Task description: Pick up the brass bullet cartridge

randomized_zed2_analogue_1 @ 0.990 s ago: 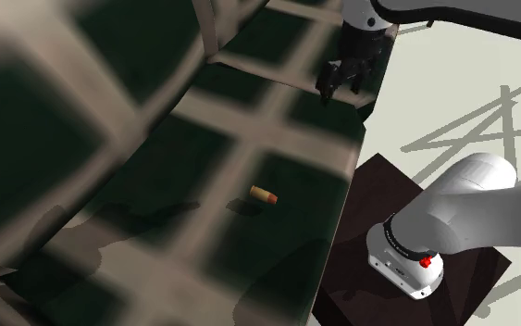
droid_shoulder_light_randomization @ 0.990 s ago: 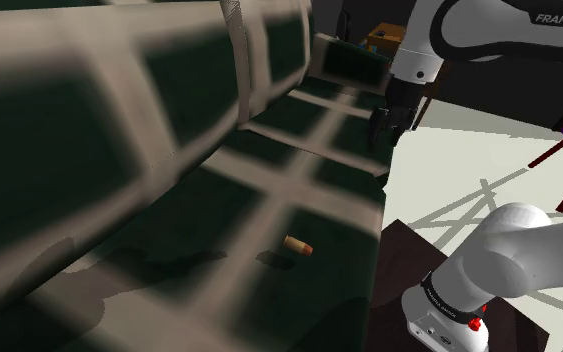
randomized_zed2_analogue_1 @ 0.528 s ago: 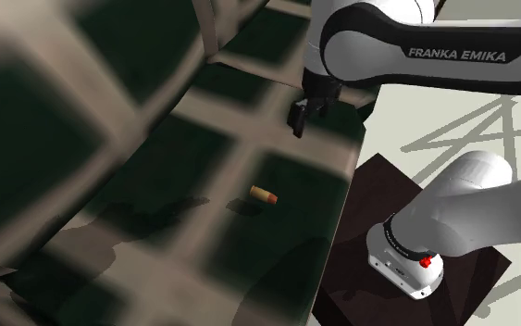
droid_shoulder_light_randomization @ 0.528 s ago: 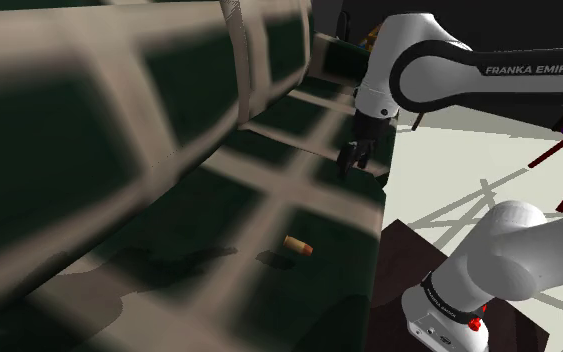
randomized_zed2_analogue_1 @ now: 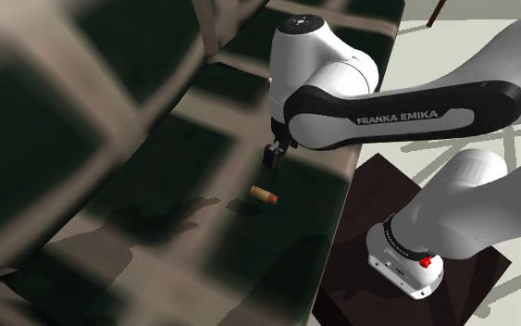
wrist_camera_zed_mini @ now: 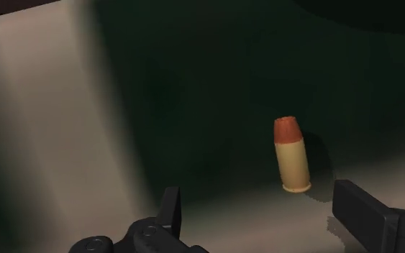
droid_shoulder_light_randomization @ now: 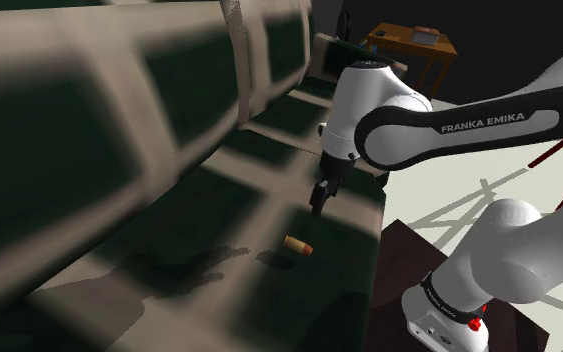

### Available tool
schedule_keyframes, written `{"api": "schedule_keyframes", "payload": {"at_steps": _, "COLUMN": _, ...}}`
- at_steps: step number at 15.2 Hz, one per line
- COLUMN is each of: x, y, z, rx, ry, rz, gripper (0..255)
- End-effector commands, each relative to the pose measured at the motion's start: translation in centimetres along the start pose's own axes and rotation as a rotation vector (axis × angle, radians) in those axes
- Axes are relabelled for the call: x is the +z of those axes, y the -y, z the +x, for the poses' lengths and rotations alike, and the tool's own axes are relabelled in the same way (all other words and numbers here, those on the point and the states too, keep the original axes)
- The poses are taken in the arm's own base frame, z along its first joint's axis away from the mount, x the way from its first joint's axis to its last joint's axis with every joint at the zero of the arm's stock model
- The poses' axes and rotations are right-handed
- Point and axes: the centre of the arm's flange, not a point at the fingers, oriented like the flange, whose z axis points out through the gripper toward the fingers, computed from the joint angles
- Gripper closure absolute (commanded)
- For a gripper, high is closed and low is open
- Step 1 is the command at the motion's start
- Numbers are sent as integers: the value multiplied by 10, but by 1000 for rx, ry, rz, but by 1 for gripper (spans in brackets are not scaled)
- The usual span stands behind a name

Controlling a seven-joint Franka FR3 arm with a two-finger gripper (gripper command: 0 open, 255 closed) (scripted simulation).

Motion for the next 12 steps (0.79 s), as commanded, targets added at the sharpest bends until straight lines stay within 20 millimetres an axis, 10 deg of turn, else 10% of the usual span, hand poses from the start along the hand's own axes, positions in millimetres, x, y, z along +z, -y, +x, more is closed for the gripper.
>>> {"api": "schedule_keyframes", "payload": {"at_steps": 1, "x": 21, "y": 18, "z": 6, "rx": -49, "ry": -5, "rz": -9, "gripper": 0}}
{"api": "schedule_keyframes", "payload": {"at_steps": 7, "x": 83, "y": 71, "z": 15, "rx": -190, "ry": -14, "rz": -39, "gripper": 0}}
{"api": "schedule_keyframes", "payload": {"at_steps": 12, "x": 107, "y": 73, "z": 16, "rx": -196, "ry": -14, "rz": -40, "gripper": 0}}
